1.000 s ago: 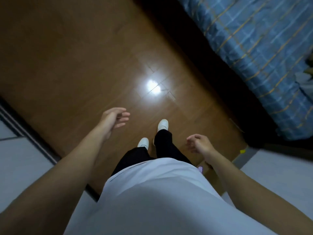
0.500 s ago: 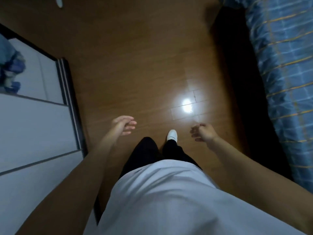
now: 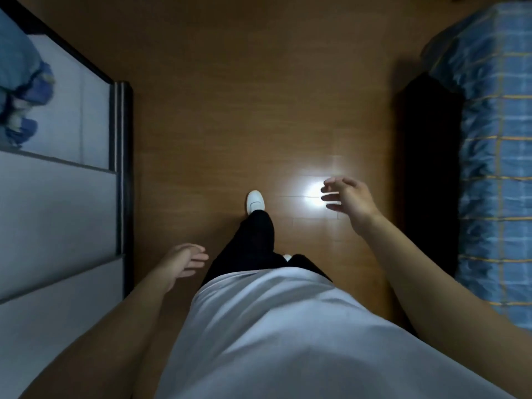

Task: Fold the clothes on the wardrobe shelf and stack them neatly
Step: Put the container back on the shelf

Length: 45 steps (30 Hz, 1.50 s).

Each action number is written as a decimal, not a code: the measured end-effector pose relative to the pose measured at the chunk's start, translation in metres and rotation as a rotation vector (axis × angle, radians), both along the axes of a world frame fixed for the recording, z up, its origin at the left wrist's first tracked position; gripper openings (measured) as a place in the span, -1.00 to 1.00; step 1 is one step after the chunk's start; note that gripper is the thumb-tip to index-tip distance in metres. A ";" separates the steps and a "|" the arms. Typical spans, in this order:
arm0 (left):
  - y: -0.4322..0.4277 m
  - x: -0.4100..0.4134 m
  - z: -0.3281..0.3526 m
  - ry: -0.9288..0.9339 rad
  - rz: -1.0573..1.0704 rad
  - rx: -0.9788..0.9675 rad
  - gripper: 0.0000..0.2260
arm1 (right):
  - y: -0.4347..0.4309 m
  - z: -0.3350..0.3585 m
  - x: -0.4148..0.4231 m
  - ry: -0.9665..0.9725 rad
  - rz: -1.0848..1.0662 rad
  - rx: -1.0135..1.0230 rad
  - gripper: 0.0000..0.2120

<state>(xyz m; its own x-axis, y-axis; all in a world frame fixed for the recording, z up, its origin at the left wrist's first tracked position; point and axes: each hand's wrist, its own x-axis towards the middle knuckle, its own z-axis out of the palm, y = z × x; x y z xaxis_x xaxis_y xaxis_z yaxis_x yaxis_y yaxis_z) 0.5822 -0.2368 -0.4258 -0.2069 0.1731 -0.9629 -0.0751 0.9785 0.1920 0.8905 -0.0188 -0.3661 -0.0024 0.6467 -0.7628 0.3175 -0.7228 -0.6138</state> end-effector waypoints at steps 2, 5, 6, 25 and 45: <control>0.055 -0.013 0.003 -0.015 -0.024 0.037 -0.76 | 0.013 -0.007 0.001 -0.071 0.011 -0.056 -0.86; 0.150 -0.030 0.015 0.002 -0.051 0.132 -0.75 | 0.029 -0.019 0.011 -0.161 0.055 -0.125 -0.85; 0.184 -0.034 0.020 0.013 -0.047 0.179 -0.75 | 0.035 -0.024 0.015 -0.184 0.068 -0.154 -0.85; 0.525 -0.113 0.031 0.116 -0.044 0.168 -0.77 | 0.470 -0.027 -0.118 -0.001 0.075 -0.104 -0.82; 0.899 -0.265 0.011 0.050 0.132 0.243 -0.86 | 0.780 -0.029 -0.224 -0.209 0.073 -0.137 -0.82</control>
<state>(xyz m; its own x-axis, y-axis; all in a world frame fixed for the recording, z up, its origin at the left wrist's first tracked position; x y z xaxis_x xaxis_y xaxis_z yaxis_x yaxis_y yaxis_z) 0.3172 0.6621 -0.4152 -0.2896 0.3661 -0.8843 -0.1833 0.8856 0.4267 0.6666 0.7610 -0.3946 0.1220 0.5415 -0.8318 0.4817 -0.7650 -0.4274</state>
